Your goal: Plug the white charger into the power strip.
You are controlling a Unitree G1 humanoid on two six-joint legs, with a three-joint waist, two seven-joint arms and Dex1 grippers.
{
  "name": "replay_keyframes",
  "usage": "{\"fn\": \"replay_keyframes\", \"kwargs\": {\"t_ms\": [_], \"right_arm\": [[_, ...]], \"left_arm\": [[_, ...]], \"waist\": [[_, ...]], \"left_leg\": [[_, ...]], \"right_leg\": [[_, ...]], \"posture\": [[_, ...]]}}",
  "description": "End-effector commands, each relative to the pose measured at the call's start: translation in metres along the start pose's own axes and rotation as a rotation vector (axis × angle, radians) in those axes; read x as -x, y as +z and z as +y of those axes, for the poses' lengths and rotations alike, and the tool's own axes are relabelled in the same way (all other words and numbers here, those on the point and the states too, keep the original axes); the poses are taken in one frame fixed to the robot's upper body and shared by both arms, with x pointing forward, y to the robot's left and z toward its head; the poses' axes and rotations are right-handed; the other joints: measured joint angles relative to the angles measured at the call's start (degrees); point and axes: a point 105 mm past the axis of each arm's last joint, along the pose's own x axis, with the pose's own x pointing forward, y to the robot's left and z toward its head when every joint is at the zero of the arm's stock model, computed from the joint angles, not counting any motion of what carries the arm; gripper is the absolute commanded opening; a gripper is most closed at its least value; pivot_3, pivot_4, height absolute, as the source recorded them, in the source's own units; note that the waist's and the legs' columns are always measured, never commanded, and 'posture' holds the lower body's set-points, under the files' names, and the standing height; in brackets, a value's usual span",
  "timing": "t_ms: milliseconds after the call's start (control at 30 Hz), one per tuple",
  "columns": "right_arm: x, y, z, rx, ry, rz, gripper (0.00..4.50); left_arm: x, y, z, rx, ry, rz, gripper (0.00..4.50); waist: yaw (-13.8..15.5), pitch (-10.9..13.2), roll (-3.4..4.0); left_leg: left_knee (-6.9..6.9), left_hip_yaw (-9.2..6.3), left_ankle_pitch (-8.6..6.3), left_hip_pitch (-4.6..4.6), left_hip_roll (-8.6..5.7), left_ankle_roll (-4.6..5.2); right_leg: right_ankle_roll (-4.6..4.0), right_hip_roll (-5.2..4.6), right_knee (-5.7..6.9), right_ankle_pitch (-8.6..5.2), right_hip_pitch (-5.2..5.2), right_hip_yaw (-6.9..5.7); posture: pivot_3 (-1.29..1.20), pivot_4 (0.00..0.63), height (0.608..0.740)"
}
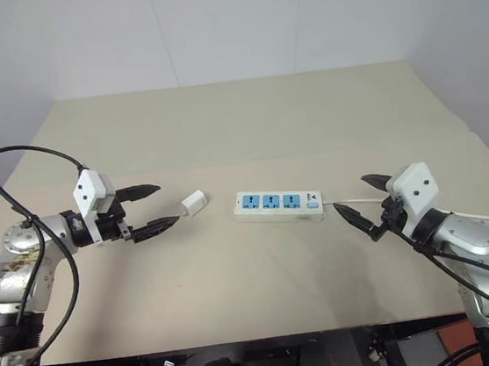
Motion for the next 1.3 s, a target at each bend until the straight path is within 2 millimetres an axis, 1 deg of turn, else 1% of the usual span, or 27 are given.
{"fn": "replay_keyframes", "kwargs": {"t_ms": [33,233,300,367,467,567,767,833,900,1067,1200,1267,1300], "right_arm": [[-0.004,0.001,-0.013,0.082,0.012,0.015,4.48],[-0.016,-0.024,-0.035,0.182,0.017,0.163,4.48],[-0.020,-0.031,-0.040,0.218,0.023,0.205,4.48],[-0.024,-0.038,-0.043,0.219,0.046,0.233,4.48],[-0.031,-0.042,-0.043,0.192,0.080,0.237,4.48],[-0.042,-0.046,-0.037,0.162,0.129,0.235,4.48],[-0.060,-0.056,-0.031,0.094,0.160,0.243,4.48],[-0.061,-0.062,-0.028,0.093,0.187,0.263,4.12],[-0.061,-0.065,-0.025,0.088,0.212,0.268,3.61],[-0.060,-0.063,-0.024,0.099,0.246,0.257,2.01],[-0.057,-0.061,-0.017,0.119,0.292,0.242,0.68],[-0.056,-0.059,-0.014,0.124,0.299,0.231,0.14],[-0.056,-0.058,-0.012,0.126,0.302,0.222,0.01]], "left_arm": [[-0.003,0.014,-0.003,-0.035,-0.026,-0.040,4.50],[-0.008,0.016,-0.005,-0.035,-0.039,-0.048,4.50],[-0.009,0.017,-0.005,-0.037,-0.041,-0.048,4.50],[-0.011,0.017,-0.006,-0.039,-0.046,-0.050,4.50],[-0.011,0.017,-0.006,-0.039,-0.049,-0.051,4.50],[-0.011,0.017,-0.006,-0.041,-0.046,-0.052,4.50],[-0.011,0.017,-0.006,-0.043,-0.042,-0.054,4.50],[-0.010,0.017,-0.006,-0.045,-0.038,-0.052,4.50],[-0.008,0.017,-0.006,-0.046,-0.030,-0.049,4.50],[-0.005,0.016,-0.007,-0.043,-0.023,-0.049,4.50],[-0.004,0.016,-0.008,-0.041,-0.018,-0.049,4.50],[-0.004,0.016,-0.007,-0.040,-0.016,-0.049,4.50],[-0.003,0.016,-0.007,-0.040,-0.016,-0.048,4.50]], "waist": [[0.1,0.0,-0.01],[0.1,0.0,-0.01],[0.1,0.0,-0.01],[0.1,0.0,-0.01],[-0.1,0.0,-0.02],[-0.2,0.1,-0.02],[-0.2,0.1,-0.01],[-0.2,0.1,-0.01],[-0.2,0.1,-0.01],[-0.2,0.1,-0.01],[-0.2,0.1,-0.01],[-0.2,0.1,-0.01],[-0.1,0.1,-0.01]], "left_leg": [[0.00,0.02,0.00,0.00,0.00,0.00],[0.00,0.09,0.00,-0.02,-0.01,0.00],[0.01,0.10,0.00,-0.02,-0.01,0.00],[0.00,0.13,0.00,-0.02,-0.01,0.00],[0.00,0.14,0.00,-0.02,0.00,0.00],[0.00,0.11,0.00,-0.02,0.00,0.00],[0.01,0.07,0.00,-0.02,0.01,0.00],[0.02,0.04,0.00,-0.02,0.01,0.00],[0.01,0.03,0.00,-0.02,0.01,0.00],[0.02,0.01,0.00,0.00,0.01,-0.01],[0.02,-0.01,0.00,0.00,0.01,-0.01],[0.02,-0.02,0.00,0.00,0.02,-0.01],[0.02,-0.02,0.00,0.00,0.02,-0.01]], "right_leg": [[0.00,0.00,0.00,0.00,0.00,0.00],[-0.01,-0.01,-0.03,0.01,-0.01,-0.01],[-0.02,-0.01,-0.01,0.01,-0.01,-0.01],[-0.03,-0.01,-0.01,0.01,-0.01,-0.01],[-0.03,-0.01,-0.03,0.02,-0.02,0.00],[-0.03,0.00,-0.03,0.02,-0.02,0.00],[-0.05,-0.01,0.00,0.03,-0.03,0.00],[-0.05,-0.01,-0.01,0.04,-0.03,0.01],[-0.05,-0.01,-0.01,0.04,-0.03,0.01],[-0.05,-0.01,0.01,0.04,-0.01,0.02],[-0.06,-0.01,0.02,0.04,-0.02,0.01],[-0.06,-0.01,0.01,0.04,-0.02,0.01],[-0.06,-0.01,0.01,0.04,-0.02,0.01]], "posture": [[0.00,0.150,0.740],[0.00,0.150,0.740],[0.00,0.150,0.740],[0.00,0.150,0.740],[0.00,0.150,0.740],[0.00,0.150,0.740],[0.00,0.150,0.740],[0.00,0.150,0.740],[0.00,0.150,0.740],[0.00,0.150,0.740],[0.00,0.150,0.740],[0.00,0.150,0.740],[0.00,0.150,0.740]]}}
